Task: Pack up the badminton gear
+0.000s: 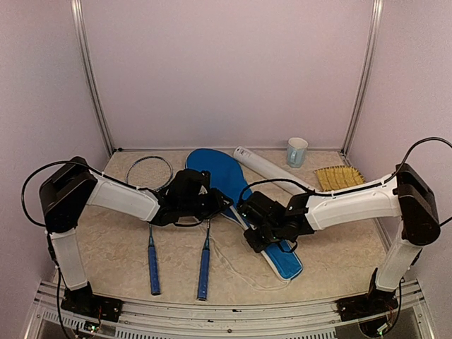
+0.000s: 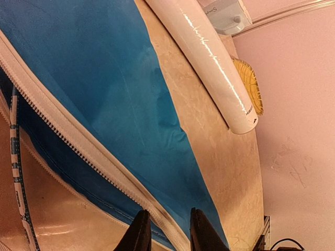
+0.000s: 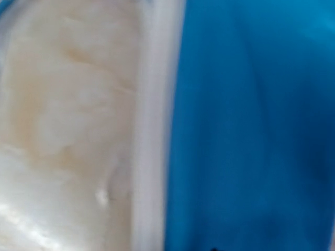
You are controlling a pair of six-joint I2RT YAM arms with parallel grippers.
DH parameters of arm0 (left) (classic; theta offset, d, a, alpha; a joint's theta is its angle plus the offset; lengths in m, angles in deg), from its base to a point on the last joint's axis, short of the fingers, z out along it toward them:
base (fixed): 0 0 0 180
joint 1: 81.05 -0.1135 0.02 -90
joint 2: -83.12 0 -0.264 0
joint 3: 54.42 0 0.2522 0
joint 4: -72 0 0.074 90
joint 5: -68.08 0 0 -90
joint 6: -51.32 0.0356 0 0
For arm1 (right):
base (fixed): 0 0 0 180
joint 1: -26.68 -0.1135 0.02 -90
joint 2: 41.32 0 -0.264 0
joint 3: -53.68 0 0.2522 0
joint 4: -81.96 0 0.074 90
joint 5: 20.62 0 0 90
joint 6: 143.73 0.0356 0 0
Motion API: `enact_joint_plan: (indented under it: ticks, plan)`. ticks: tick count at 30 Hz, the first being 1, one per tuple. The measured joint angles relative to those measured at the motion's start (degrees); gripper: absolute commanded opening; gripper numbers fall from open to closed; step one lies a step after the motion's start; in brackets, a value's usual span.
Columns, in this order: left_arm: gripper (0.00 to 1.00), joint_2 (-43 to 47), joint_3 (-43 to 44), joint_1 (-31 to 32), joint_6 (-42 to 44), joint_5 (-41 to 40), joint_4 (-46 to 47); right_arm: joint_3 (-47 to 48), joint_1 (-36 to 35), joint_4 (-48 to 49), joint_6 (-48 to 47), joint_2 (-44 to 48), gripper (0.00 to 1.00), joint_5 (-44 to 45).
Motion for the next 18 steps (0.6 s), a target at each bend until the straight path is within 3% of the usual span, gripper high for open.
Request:
enact_joint_plan:
  ticks: [8,14,16,18]
  plan:
    - [0.23,0.4,0.0,-0.2,0.2,-0.4,0.0,0.0,0.0,-1.5,0.3,0.4,0.0,0.1]
    - [0.24,1.0,-0.1,-0.7,1.2,-0.8,-0.5,-0.2,0.7,-1.1,0.6,3.3,0.0,-3.3]
    - [0.24,2.0,-0.7,-0.8,1.9,-1.5,-1.2,-0.3,1.2,-0.4,0.6,3.8,0.27,-4.7]
    - [0.24,3.2,-1.5,-0.8,2.6,-2.1,-1.8,-0.6,1.9,0.0,0.4,3.9,0.43,-5.7]
